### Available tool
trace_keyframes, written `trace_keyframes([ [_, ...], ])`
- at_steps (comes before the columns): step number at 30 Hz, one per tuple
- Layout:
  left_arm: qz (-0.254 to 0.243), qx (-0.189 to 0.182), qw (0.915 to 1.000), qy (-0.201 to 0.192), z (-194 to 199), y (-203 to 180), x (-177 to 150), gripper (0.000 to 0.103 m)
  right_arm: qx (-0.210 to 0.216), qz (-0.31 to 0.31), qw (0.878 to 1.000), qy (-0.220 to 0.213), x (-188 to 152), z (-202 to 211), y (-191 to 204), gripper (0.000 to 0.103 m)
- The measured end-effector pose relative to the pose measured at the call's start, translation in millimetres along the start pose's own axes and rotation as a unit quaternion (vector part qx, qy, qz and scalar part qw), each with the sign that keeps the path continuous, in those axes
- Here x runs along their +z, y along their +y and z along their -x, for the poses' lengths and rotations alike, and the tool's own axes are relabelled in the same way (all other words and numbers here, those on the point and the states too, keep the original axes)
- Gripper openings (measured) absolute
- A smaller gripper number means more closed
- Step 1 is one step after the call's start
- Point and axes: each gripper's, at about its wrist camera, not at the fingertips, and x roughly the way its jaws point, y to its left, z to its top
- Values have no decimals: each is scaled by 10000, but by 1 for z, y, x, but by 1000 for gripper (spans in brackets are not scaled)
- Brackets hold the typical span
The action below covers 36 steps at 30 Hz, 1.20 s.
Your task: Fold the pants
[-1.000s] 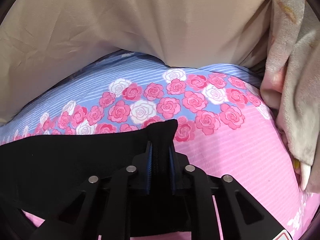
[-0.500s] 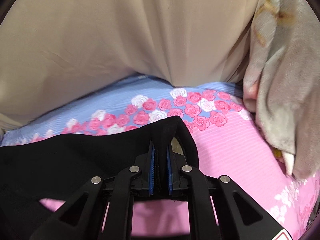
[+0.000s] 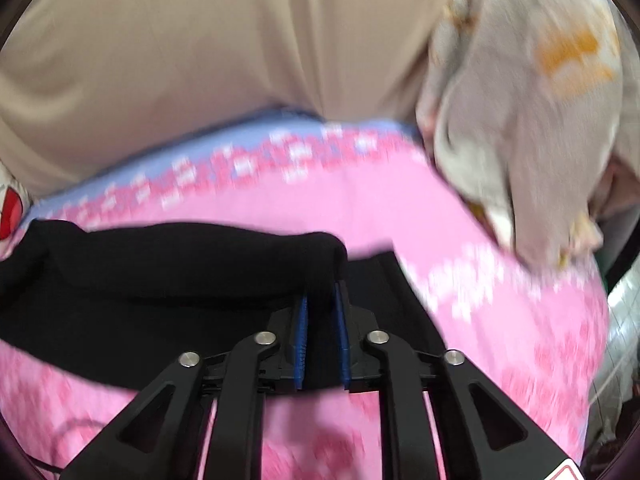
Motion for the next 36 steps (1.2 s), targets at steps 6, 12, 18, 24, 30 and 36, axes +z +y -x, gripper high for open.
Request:
trace_keyframes([
  [6,712,-221,9967,-318,33,14,-26,96,-573,-217,9979,-198,-35,29,-12,58],
  [12,1607,-1309,9778,317,-2,11,-6,96,-592,-480,9956,-547,-48,69,-16,67],
  [18,2215,-1799,9547,839,-51,9,2,93,-443,-445,9967,-518,-61,83,2,67],
  [24,2218,-1517,9595,846,-60,9,6,40,-301,-324,9981,-439,-67,80,26,67],
  [30,2351,-1972,9486,774,-24,44,7,5,-250,-287,9979,-520,-60,79,42,67],
  [36,1791,-431,9779,988,-30,65,-7,1,-294,-377,9980,-405,-58,71,36,73],
])
